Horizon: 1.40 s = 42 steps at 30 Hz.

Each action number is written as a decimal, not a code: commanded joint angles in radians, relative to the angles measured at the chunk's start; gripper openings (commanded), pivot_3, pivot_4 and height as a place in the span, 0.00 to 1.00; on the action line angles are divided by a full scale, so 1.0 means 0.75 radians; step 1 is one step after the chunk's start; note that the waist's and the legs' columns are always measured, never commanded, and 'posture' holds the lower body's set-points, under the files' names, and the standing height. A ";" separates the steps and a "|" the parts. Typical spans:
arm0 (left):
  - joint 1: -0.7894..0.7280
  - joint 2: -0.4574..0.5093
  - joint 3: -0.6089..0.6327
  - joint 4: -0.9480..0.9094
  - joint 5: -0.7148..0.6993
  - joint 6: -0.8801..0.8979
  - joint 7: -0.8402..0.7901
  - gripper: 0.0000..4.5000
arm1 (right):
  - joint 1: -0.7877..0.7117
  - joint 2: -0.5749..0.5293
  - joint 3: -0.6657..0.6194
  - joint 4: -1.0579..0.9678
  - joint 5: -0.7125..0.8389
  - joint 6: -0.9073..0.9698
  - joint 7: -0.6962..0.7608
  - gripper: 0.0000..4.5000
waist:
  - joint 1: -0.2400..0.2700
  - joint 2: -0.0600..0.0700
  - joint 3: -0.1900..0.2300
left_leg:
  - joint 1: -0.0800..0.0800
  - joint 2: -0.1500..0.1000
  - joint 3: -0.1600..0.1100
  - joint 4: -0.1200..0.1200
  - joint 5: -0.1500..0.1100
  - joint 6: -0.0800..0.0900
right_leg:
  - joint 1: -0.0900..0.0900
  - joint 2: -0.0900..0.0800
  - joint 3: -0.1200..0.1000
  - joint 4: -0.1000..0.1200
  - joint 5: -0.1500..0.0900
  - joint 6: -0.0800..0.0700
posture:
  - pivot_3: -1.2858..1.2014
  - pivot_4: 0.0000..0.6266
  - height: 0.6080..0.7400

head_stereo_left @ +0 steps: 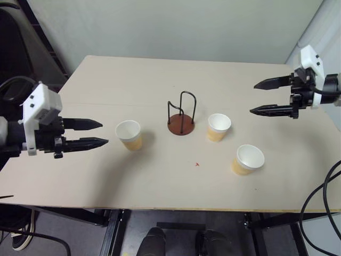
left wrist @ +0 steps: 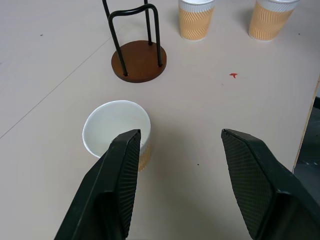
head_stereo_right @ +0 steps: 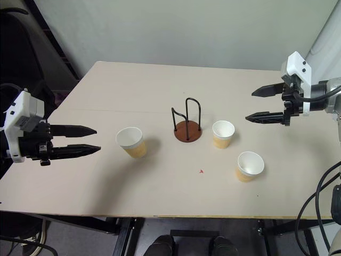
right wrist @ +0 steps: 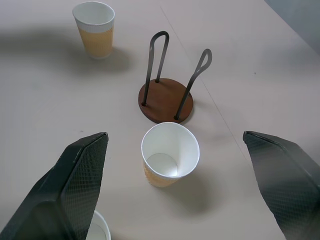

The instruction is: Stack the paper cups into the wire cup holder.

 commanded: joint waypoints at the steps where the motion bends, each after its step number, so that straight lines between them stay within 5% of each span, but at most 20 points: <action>1: -0.016 0.010 0.030 -0.023 -0.013 -0.004 0.004 0.61 | -0.022 -0.018 -0.032 -0.044 0.021 0.008 0.011 1.00 | 0.000 0.000 0.000 | 0.000 0.000 0.000 0.000 0.000 0.000 | 0.000 0.000 0.000 0.000 0.000 0.000 | 0.52 0.24 1.00; 9: -0.192 -0.043 -0.128 0.020 0.005 -0.044 0.047 0.61 | 0.030 -0.043 -0.068 -0.126 0.069 0.059 0.020 1.00 | 0.004 0.000 0.000 | 0.000 -0.001 0.000 0.001 0.000 -0.001 | 0.000 0.001 0.000 0.000 0.000 0.000 | 0.52 0.24 1.00; 19: -0.795 -0.562 -0.675 0.450 0.411 -0.119 0.404 0.61 | 0.176 -0.155 -0.210 -0.402 0.186 0.221 -0.069 1.00 | 0.018 0.001 0.001 | -0.006 -0.002 0.001 0.018 -0.001 0.002 | 0.001 -0.002 0.001 -0.002 0.011 0.014 | 0.52 0.24 1.00; 26: -1.000 -0.849 -0.782 0.761 0.506 -0.183 0.418 0.61 | 0.340 -0.212 -0.343 -0.571 0.269 0.330 -0.177 1.00 | 0.019 0.000 0.002 | -0.007 -0.012 0.015 0.020 0.004 -0.005 | 0.007 -0.004 0.009 -0.005 0.013 0.029 | 0.52 0.24 1.00; 37: -1.163 -1.080 -0.814 1.144 0.679 -0.340 0.495 0.61 | 0.508 -0.276 -0.507 -0.739 0.385 0.443 -0.300 1.00 | 0.022 -0.002 0.003 | -0.006 -0.021 0.044 0.036 0.000 0.013 | 0.009 -0.001 0.038 -0.004 0.006 0.057 | 0.52 0.24 1.00; 42: -1.213 -1.169 -0.798 1.268 0.701 -0.415 0.518 0.33 | 0.576 -0.306 -0.570 -0.775 0.415 0.464 -0.337 1.00 | 0.023 -0.002 0.003 | -0.008 -0.023 0.063 0.047 -0.007 0.024 | 0.010 -0.006 0.046 -0.008 0.006 0.068 | 0.52 0.24 1.00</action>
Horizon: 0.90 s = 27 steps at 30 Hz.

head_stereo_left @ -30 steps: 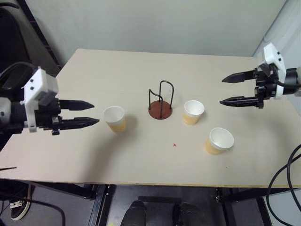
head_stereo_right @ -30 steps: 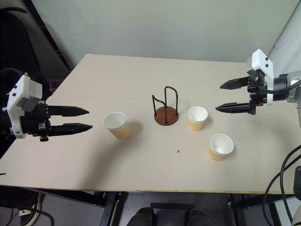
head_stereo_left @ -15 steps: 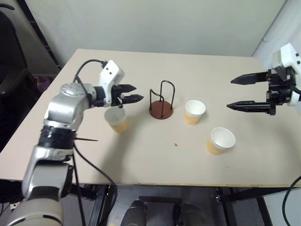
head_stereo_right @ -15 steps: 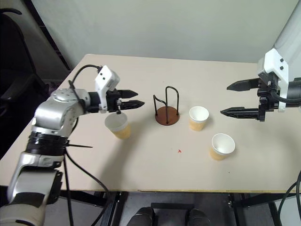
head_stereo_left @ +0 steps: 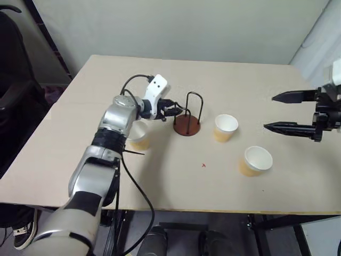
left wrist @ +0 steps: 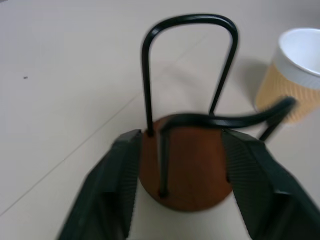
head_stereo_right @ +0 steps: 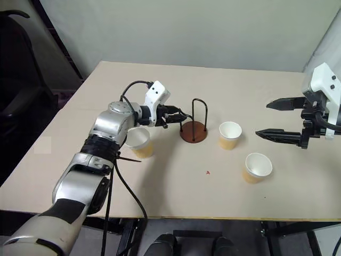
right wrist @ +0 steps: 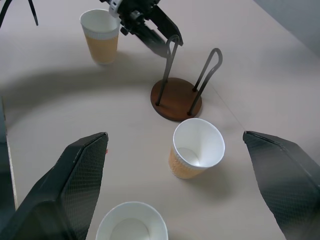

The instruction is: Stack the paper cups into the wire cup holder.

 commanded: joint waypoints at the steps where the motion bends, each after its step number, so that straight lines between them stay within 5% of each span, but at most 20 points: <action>1: -0.051 -0.030 0.035 0.023 0.008 -0.054 -0.004 0.25 | 0.011 -0.043 -0.095 -0.048 0.036 0.010 -0.033 1.00 | 0.000 0.000 0.000 | 0.000 0.000 0.002 0.001 -0.001 0.001 | 0.000 0.000 0.001 0.000 0.000 0.001 | 0.52 0.24 1.00; 4: -0.064 -0.030 0.044 0.040 0.011 -0.066 -0.019 0.01 | 0.029 -0.053 -0.111 -0.056 0.050 0.012 -0.047 1.00 | 0.000 0.000 0.000 | -0.001 0.000 0.008 0.004 -0.002 0.004 | 0.000 0.000 0.004 0.000 -0.002 0.004 | 0.52 0.24 1.00; 9: -0.058 0.006 0.043 -0.040 -0.007 -0.054 -0.128 0.01 | 0.059 -0.063 -0.123 -0.060 0.070 0.003 -0.056 1.00 | 0.000 0.000 0.000 | -0.001 0.000 0.011 0.006 -0.004 0.006 | 0.000 0.000 0.006 0.001 -0.004 0.007 | 0.52 0.24 1.00; 20: 0.252 0.241 -0.050 -0.746 -0.192 0.052 -0.675 0.01 | 0.186 -0.109 -0.065 -0.130 0.105 -0.034 0.042 1.00 | 0.000 0.000 0.000 | -0.005 0.002 0.030 0.016 -0.011 0.016 | -0.004 0.001 0.002 0.004 -0.008 0.010 | 0.52 0.24 1.00; 27: 0.289 0.174 -0.147 -0.787 -0.155 -0.038 -0.704 0.01 | 0.209 -0.097 -0.023 -0.247 0.204 -0.022 0.087 1.00 | -0.001 0.001 0.000 | -0.002 0.003 0.037 0.020 -0.014 0.022 | -0.003 -0.001 0.020 0.005 -0.007 0.011 | 0.52 0.24 1.00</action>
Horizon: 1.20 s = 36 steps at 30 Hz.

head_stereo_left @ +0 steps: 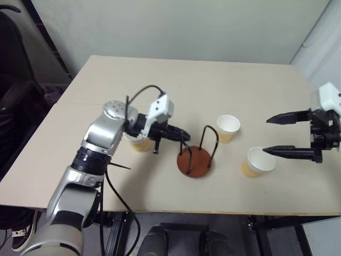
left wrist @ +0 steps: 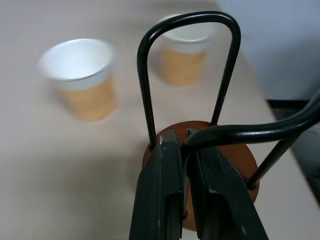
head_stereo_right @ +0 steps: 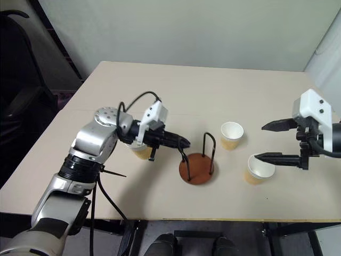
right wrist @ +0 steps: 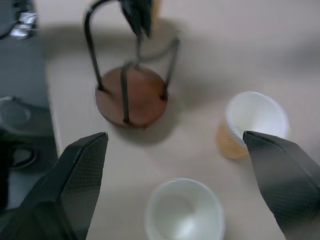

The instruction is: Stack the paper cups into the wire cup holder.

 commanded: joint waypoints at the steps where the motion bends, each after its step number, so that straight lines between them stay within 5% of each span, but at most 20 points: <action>1: -0.040 -0.045 -0.036 0.008 0.033 -0.099 0.006 0.01 | -0.027 -0.005 -0.014 -0.076 0.101 0.016 0.008 1.00 | -0.002 0.000 0.000 | 0.002 0.000 0.002 0.000 0.000 0.001 | 0.001 0.000 0.003 0.001 0.000 0.000 | 0.52 0.24 1.00; 10: -0.053 -0.123 -0.149 0.197 0.222 -0.350 0.071 0.01 | 0.043 -0.043 0.027 -0.135 0.071 0.042 -0.073 1.00 | -0.016 0.000 0.000 | 0.005 0.000 0.010 0.000 -0.002 0.004 | 0.001 0.000 0.011 -0.001 0.000 0.005 | 0.52 0.24 1.00; 20: -0.024 -0.138 -0.145 0.223 0.282 -0.366 0.114 0.74 | 0.160 -0.112 0.176 -0.090 -0.133 -0.076 -0.076 1.00 | -0.017 0.001 -0.001 | 0.003 0.000 0.011 0.000 -0.009 0.009 | 0.000 -0.002 0.012 -0.001 -0.002 0.010 | 0.52 0.24 1.00; 30: 0.035 0.118 0.167 -0.269 -0.018 0.043 0.135 0.74 | -0.025 0.023 0.624 0.100 -0.425 -0.247 -0.037 1.00 | -0.032 0.001 -0.001 | 0.004 0.001 0.012 0.000 -0.010 0.011 | -0.002 -0.001 0.012 -0.001 -0.003 0.011 | 0.52 0.24 1.00; 33: 0.049 0.259 0.259 -0.410 -0.098 0.143 0.110 0.75 | -0.096 0.087 0.710 0.187 -0.503 -0.303 -0.012 0.86 | -0.034 0.001 -0.001 | 0.006 0.002 0.010 0.000 -0.013 0.016 | -0.002 -0.001 0.013 0.001 -0.003 0.011 | 0.52 0.24 1.00; 36: 0.142 0.451 0.368 -0.578 -0.184 0.221 0.065 0.75 | -0.166 0.120 0.726 0.239 -0.524 -0.341 0.043 0.63 | -0.044 0.002 -0.001 | 0.007 0.007 0.005 0.000 -0.018 0.025 | -0.004 -0.001 0.015 0.002 -0.002 0.009 | 0.52 0.24 1.00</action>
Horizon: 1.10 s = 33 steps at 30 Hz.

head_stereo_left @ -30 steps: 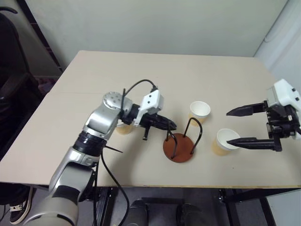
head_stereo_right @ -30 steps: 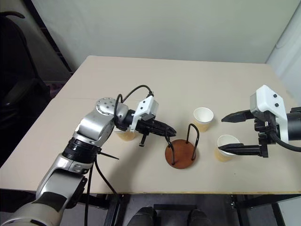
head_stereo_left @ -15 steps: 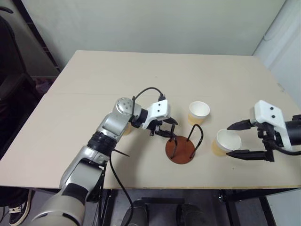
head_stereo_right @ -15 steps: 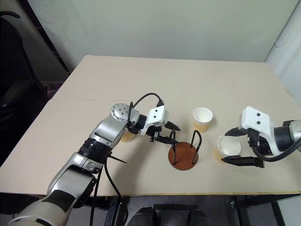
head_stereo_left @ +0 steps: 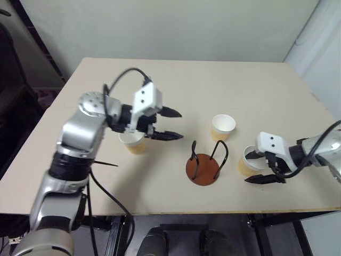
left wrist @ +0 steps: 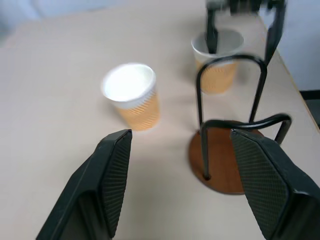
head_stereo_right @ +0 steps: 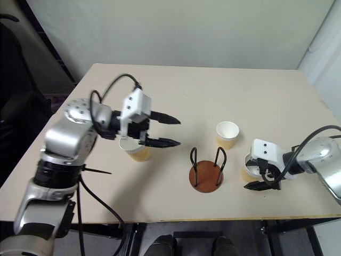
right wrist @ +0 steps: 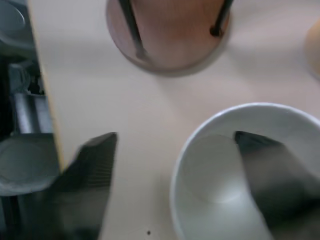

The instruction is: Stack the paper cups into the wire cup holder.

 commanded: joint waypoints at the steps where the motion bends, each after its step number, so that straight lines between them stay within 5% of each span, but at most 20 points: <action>1: 0.098 0.173 0.153 -0.205 -0.116 0.091 -0.043 0.75 | -0.082 -0.003 -0.019 0.026 -0.025 -0.055 0.076 0.54 | -0.006 0.000 0.000 | 0.000 0.000 -0.001 -0.001 0.000 0.000 | -0.001 0.000 0.001 0.000 0.000 0.000 | 0.52 0.24 1.00; 8: 0.325 0.375 0.307 -0.241 -0.163 0.098 -0.012 0.75 | -0.123 -0.073 -0.170 -0.028 0.112 -0.044 0.239 0.01 | -0.010 0.000 0.000 | 0.001 0.005 -0.005 -0.002 -0.001 0.001 | -0.001 -0.001 0.001 0.000 -0.006 -0.010 | 0.52 0.24 1.00; 14: 0.383 0.398 0.333 -0.238 -0.182 0.090 0.046 0.75 | -0.422 -0.077 -0.306 0.023 0.274 0.021 0.323 0.01 | -0.018 0.001 0.000 | 0.002 0.010 -0.001 -0.003 -0.001 0.000 | -0.003 0.002 0.001 0.000 -0.006 -0.029 | 0.52 0.24 1.00; 19: 0.392 0.381 0.320 -0.270 -0.218 0.095 0.082 0.75 | -0.796 0.152 -0.253 0.018 0.405 0.121 0.286 0.01 | -0.033 0.000 0.000 | 0.003 0.011 0.003 -0.005 0.000 -0.001 | -0.009 0.006 0.001 0.001 -0.004 -0.039 | 0.52 0.24 1.00; 33: 0.444 0.373 0.294 -0.349 -0.251 0.112 0.172 0.75 | -0.645 0.298 0.064 -0.078 0.136 -0.010 0.243 0.01 | -0.033 0.000 0.000 | 0.002 0.023 -0.006 -0.008 -0.002 -0.007 | -0.015 0.016 -0.002 0.005 -0.002 -0.048 | 0.52 0.24 1.00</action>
